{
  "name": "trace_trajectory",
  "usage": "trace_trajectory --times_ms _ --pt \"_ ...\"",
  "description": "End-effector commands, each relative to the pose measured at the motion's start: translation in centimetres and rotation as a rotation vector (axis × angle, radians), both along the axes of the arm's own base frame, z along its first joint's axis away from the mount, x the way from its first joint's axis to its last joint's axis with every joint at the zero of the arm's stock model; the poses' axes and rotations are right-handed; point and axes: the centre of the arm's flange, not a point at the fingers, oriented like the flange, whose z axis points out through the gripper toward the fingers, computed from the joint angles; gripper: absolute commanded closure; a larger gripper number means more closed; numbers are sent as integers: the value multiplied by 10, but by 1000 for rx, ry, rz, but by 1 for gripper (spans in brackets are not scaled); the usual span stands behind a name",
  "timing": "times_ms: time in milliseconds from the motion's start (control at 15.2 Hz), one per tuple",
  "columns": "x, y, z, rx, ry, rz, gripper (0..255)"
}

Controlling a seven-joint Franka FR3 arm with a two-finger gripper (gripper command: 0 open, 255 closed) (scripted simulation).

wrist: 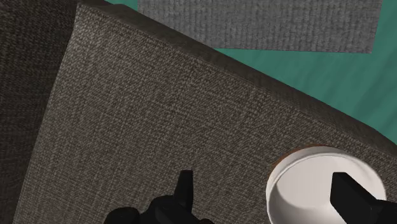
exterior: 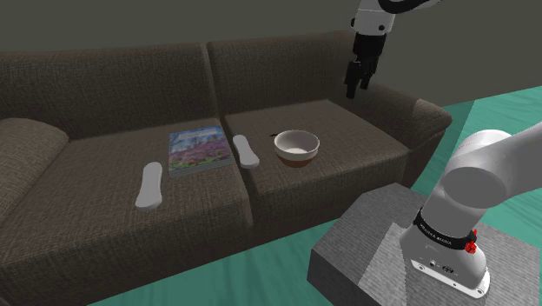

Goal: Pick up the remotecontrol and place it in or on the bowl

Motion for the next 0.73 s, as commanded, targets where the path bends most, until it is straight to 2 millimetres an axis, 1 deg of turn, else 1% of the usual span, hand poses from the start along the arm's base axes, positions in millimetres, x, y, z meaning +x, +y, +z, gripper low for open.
trace_trajectory --times_ms 0,660 --pt "0 0 0 0 0 0 0" --pt "86 79 -61 17 9 -121 0"
